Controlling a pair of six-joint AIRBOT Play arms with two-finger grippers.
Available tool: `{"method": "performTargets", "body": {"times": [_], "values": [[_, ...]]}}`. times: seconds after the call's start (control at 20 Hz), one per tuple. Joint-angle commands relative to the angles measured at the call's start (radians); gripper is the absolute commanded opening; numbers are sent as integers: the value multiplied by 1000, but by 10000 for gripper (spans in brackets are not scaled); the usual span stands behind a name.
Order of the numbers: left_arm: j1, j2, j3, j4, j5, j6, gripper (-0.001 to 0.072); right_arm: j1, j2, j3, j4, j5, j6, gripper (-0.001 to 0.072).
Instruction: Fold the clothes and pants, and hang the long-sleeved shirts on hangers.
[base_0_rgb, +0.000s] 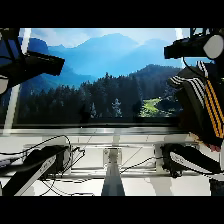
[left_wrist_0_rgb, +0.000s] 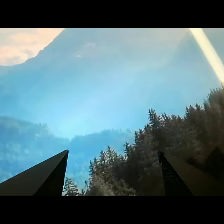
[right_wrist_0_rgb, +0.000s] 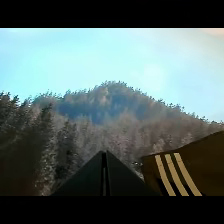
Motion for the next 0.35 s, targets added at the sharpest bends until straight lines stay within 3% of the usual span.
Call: {"method": "performTargets", "body": {"times": [0.0, 0.3], "values": [[1, 0, 1, 0, 0, 0, 642, 38, -19, 0, -87, 24, 43, 29], [1, 0, 1, 0, 0, 0, 642, 39, -19, 0, -63, 16, 43, 29]]}}
